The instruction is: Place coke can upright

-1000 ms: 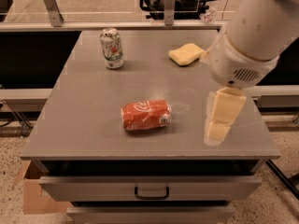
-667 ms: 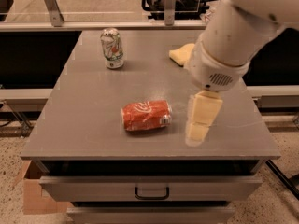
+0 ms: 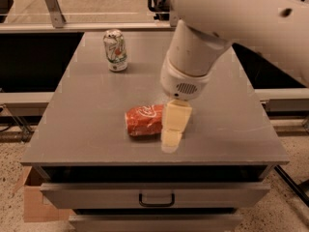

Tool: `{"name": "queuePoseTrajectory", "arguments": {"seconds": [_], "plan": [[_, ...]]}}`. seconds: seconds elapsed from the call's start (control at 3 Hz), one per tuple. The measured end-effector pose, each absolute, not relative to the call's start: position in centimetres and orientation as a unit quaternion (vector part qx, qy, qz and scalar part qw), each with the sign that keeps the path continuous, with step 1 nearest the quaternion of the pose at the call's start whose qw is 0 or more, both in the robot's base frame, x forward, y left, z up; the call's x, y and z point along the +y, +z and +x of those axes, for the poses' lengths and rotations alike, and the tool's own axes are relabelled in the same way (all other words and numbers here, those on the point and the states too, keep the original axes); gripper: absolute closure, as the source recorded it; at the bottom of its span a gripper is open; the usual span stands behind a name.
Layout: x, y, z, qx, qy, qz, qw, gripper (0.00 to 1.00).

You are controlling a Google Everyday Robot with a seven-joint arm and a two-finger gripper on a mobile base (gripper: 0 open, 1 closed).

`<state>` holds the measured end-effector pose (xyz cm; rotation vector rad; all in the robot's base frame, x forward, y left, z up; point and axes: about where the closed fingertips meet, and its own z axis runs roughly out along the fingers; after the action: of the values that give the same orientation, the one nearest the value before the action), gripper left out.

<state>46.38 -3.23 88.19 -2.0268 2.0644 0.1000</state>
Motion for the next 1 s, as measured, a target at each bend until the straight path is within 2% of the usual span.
{"name": "queuePoseTrajectory", "arguments": {"seconds": [1.0], "plan": [[0.9, 84.5, 47.3, 0.705, 0.039, -0.703, 0.086, 0.0]]}}
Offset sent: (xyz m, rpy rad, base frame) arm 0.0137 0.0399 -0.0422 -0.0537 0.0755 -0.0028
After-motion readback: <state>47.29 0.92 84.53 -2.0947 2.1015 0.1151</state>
